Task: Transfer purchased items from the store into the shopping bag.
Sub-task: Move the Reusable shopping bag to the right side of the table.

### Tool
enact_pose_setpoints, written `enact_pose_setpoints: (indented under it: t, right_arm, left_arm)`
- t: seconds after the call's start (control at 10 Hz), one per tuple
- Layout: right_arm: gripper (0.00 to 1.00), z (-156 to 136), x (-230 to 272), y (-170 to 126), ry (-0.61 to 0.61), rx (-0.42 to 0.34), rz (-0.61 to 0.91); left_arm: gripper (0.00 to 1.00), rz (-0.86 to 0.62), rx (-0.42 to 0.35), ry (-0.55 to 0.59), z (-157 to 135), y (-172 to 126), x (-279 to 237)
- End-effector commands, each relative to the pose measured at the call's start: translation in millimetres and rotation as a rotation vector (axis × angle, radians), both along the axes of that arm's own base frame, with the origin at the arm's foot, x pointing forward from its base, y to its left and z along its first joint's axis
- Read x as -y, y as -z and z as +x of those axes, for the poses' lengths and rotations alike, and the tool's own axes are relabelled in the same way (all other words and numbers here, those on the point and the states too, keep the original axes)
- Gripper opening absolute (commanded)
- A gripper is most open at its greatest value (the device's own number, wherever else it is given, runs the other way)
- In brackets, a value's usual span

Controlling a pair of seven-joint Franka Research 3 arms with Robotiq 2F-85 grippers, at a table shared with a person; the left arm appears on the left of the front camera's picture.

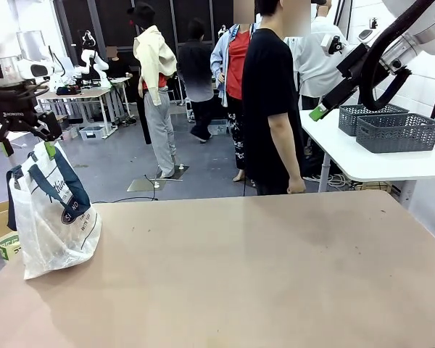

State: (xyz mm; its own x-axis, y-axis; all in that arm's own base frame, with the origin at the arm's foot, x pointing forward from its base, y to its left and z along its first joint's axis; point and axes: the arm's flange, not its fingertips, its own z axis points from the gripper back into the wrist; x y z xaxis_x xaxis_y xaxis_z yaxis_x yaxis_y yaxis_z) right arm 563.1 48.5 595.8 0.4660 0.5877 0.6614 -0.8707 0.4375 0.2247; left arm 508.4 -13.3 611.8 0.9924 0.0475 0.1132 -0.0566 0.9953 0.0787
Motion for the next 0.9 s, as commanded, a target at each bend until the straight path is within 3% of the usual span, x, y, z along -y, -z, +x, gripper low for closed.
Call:
enact_pose_setpoints:
  t: [0.0, 0.2, 0.4, 0.8]
  right_arm:
    - [1.00, 1.9, -1.5, 0.7, 0.006, 0.007, 0.007]
    - [1.00, 1.9, -1.5, 0.7, 0.006, 0.007, 0.007]
    - [1.00, 1.9, -1.5, 0.7, 0.006, 0.007, 0.007]
    - [1.00, 1.9, -1.5, 0.7, 0.006, 0.007, 0.007]
  left_arm:
    - [1.00, -0.026, 0.002, 0.059, 3.9, -9.1, 1.0]
    - [1.00, -0.085, -0.012, 0.275, 6.3, -27.6, 2.7]
    - [1.00, -0.246, 0.006, 0.483, 10.2, -37.3, 12.0]
    - [1.00, -0.508, 0.082, 0.924, 8.9, -28.4, 39.3]
